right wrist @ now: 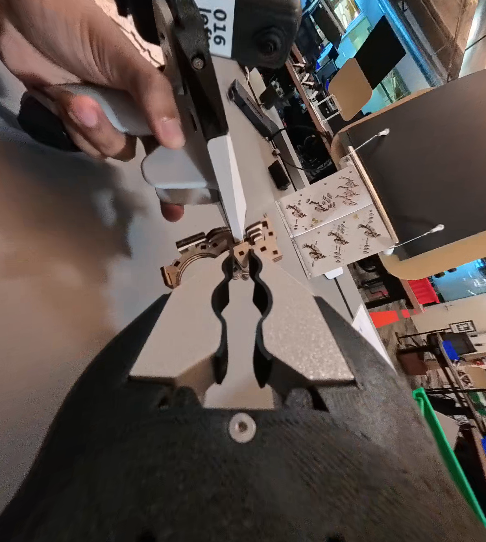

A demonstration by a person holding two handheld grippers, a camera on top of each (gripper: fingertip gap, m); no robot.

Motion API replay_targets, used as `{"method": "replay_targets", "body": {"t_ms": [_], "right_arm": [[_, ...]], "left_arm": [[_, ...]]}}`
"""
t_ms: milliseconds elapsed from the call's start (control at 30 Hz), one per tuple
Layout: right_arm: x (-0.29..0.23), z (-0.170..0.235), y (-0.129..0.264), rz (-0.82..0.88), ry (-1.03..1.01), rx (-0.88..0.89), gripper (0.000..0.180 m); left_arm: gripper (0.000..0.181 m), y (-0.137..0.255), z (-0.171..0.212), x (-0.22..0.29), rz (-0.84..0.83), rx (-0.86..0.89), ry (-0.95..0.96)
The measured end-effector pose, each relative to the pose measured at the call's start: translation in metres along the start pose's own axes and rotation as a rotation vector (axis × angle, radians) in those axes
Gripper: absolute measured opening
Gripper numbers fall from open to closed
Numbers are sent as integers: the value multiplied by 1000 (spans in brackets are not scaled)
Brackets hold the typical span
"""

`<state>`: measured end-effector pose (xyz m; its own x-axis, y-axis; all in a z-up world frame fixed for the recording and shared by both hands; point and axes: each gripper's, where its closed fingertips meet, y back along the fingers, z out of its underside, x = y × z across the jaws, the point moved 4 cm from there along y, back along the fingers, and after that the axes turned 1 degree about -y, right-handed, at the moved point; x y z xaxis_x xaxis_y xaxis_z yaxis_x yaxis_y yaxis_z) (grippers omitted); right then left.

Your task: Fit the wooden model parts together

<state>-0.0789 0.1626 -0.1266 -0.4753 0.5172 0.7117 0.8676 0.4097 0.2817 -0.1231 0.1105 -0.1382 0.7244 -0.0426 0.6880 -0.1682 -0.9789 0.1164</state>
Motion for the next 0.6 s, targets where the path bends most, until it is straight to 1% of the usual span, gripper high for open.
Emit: {"method": "replay_targets", "body": {"t_ms": [67,200,267,333,367,433,467,500,533,600], "right_arm": [[2,1,1,-19,-62,13,8],[6,2,2,-125,-366,97,7],[10,1,4,-150,-459,149,7],[11,0,5,-138,-431,164,7],[9,-1,5,-116,-358,149,6],[2,-1,2,-31,-69,55,7],[-2,-2,0,7,43,11,7],[-5,-2,-1,22,89,-11,7],[-5,-2,0,17,71,-8,7],[2,-4,3,-26,-132,55,7]], "left_arm": [[14,-1,0,1,-26,-6,-46],[14,0,-1,3,-8,-9,-56],[15,0,-2,5,-4,-8,-64],[15,0,-3,6,3,-7,-56],[15,0,-2,5,6,-10,-39],[15,0,1,0,12,-17,7],[14,1,1,-3,14,-16,30],[14,1,2,-4,18,-19,39],[14,1,2,-3,21,-17,39],[15,1,-1,2,30,3,11]]}}
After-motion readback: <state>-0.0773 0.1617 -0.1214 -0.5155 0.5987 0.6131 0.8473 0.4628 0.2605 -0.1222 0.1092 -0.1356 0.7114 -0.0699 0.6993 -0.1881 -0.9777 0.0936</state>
